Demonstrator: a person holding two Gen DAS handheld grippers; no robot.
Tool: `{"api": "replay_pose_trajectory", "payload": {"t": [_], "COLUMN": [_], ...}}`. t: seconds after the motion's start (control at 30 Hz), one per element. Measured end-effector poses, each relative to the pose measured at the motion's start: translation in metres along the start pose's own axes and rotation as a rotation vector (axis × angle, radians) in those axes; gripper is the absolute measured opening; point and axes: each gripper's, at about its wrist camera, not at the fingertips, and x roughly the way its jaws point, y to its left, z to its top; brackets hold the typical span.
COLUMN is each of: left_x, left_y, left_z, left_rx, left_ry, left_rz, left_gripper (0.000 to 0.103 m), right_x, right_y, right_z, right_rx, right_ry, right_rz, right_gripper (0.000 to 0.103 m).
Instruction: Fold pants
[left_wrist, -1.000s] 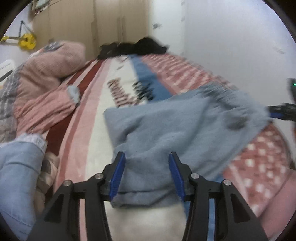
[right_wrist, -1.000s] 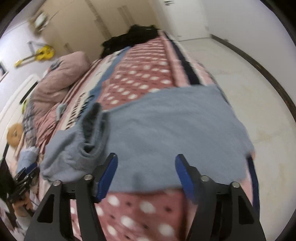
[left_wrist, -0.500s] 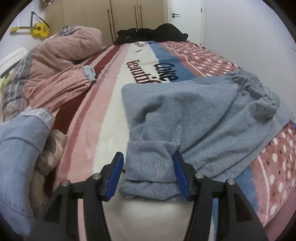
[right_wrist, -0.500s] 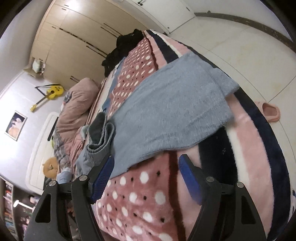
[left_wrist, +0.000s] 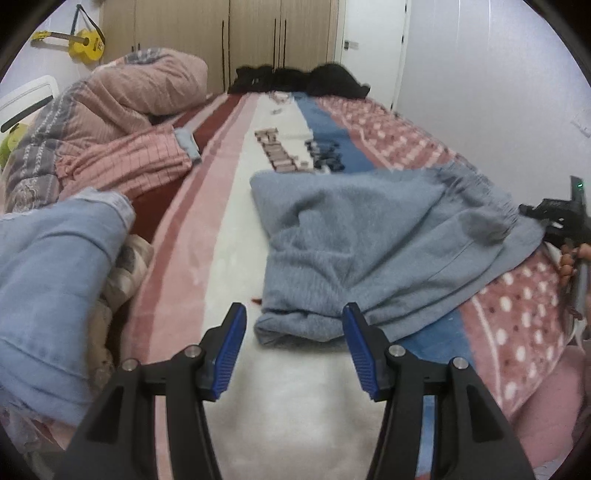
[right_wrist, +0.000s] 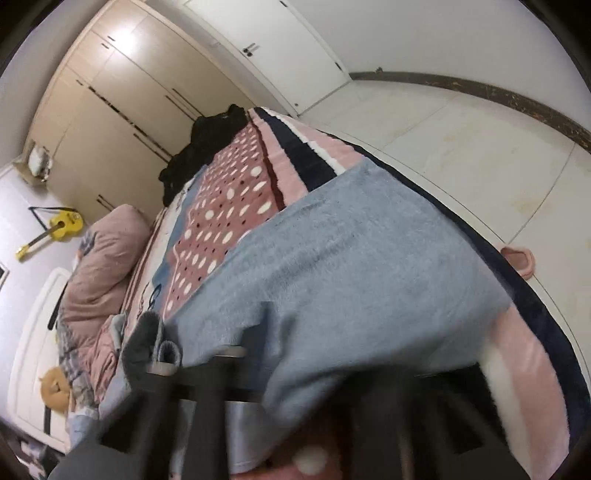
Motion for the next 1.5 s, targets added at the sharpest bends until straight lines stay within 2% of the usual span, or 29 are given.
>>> {"api": "replay_pose_trajectory", "payload": {"t": [0.07, 0.17, 0.27, 0.37, 0.47, 0.53, 0.63, 0.7, 0.8, 0.9, 1.0, 1.07, 1.17, 1.23, 1.4, 1.5], "left_x": [-0.011, -0.022, -0.029, -0.034, -0.039, -0.043, -0.044, -0.044, -0.043, -0.043, -0.042, -0.041, -0.042, -0.042, -0.029, -0.001], "left_y": [0.004, 0.011, 0.019, 0.027, 0.035, 0.040, 0.045, 0.048, 0.053, 0.057, 0.058, 0.056, 0.051, 0.048, 0.032, 0.023], "left_z": [0.003, 0.008, 0.009, 0.008, 0.005, 0.003, 0.000, -0.001, -0.002, -0.003, -0.002, 0.000, 0.006, 0.012, 0.035, 0.052], "left_rx": [-0.015, -0.040, -0.068, -0.090, -0.106, -0.119, -0.118, -0.114, -0.120, -0.124, -0.124, -0.121, -0.123, -0.120, -0.081, -0.065], "left_ry": [-0.033, -0.068, -0.098, -0.113, -0.129, -0.136, -0.139, -0.140, -0.143, -0.147, -0.148, -0.150, -0.161, -0.168, -0.156, -0.101], "left_rz": [-0.016, -0.027, -0.050, -0.060, -0.070, -0.079, -0.083, -0.080, -0.085, -0.091, -0.106, -0.126, -0.193, -0.220, -0.248, -0.248], "left_gripper": [0.051, 0.051, 0.051, 0.051, 0.051, 0.051, 0.051, 0.051, 0.051, 0.051, 0.054, 0.057, 0.062, 0.063, 0.063, 0.063], "right_x": [-0.005, -0.022, -0.040, -0.045, -0.034, -0.014, 0.019, 0.035, 0.045, 0.050, 0.052, 0.052, 0.053, 0.047, 0.014, -0.007], "right_y": [0.010, 0.047, 0.099, 0.165, 0.231, 0.265, 0.295, 0.302, 0.310, 0.311, 0.302, 0.297, 0.288, 0.283, 0.276, 0.265], "right_z": [0.004, 0.006, 0.002, -0.014, -0.051, -0.084, -0.136, -0.164, -0.193, -0.209, -0.211, -0.214, -0.223, -0.227, -0.212, -0.184], "right_rx": [-0.027, -0.130, -0.257, -0.436, -0.637, -0.753, -0.903, -0.968, -1.014, -1.061, -1.057, -1.073, -1.086, -1.088, -1.080, -1.019], "right_ry": [-0.027, -0.089, -0.138, -0.141, -0.088, -0.013, 0.108, 0.169, 0.201, 0.251, 0.303, 0.349, 0.412, 0.419, 0.371, 0.306], "right_rz": [-0.009, -0.011, 0.043, 0.106, 0.168, 0.204, 0.249, 0.273, 0.319, 0.317, 0.326, 0.360, 0.399, 0.424, 0.456, 0.440], "right_gripper": [0.006, 0.005, 0.005, 0.005, 0.005, 0.005, 0.005, 0.005, 0.005, 0.006, 0.008, 0.012, 0.027, 0.038, 0.037, 0.040]}}
